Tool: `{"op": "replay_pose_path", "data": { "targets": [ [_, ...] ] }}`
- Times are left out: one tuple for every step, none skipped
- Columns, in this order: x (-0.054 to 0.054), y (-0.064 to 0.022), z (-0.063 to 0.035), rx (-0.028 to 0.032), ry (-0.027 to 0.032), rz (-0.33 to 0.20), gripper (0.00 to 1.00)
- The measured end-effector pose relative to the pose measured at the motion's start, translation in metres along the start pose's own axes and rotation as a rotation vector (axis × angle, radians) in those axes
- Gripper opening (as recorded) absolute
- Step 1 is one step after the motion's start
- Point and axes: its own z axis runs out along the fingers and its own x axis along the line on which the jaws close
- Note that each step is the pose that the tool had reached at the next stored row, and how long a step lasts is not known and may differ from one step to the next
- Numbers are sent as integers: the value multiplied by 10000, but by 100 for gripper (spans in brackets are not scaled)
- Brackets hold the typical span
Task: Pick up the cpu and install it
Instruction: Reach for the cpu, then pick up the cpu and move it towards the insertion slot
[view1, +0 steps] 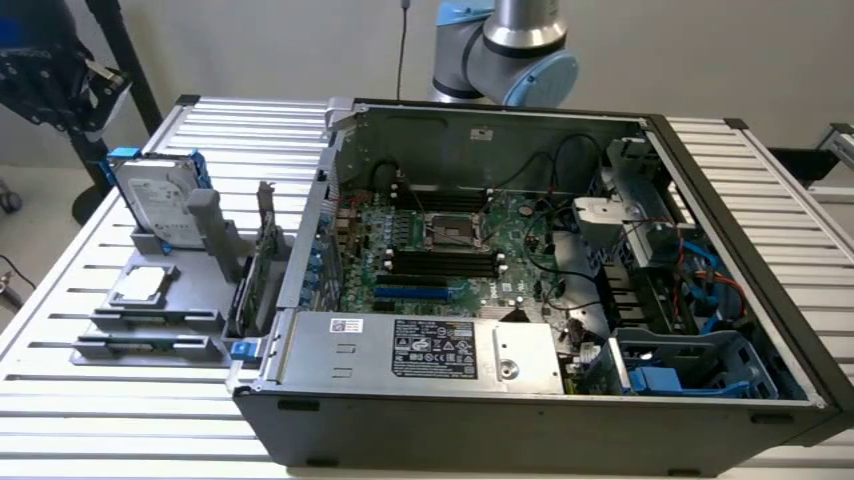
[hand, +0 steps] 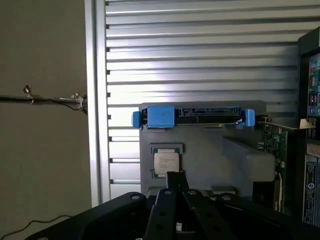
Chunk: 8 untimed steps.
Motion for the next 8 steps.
{"op": "replay_pose_path", "data": {
  "targets": [
    [0,0,0,0,0,-1,11],
    [0,0,0,0,0,-2,11],
    [1,0,1,0,-1,-1,11],
    [1,0,1,0,-1,-1,11],
    [1,0,1,0,-1,-1,11],
    [1,0,1,0,-1,-2,11],
    [1,0,1,0,-1,-2,11],
    [0,0,1,0,-1,-2,11]
  ]
}}
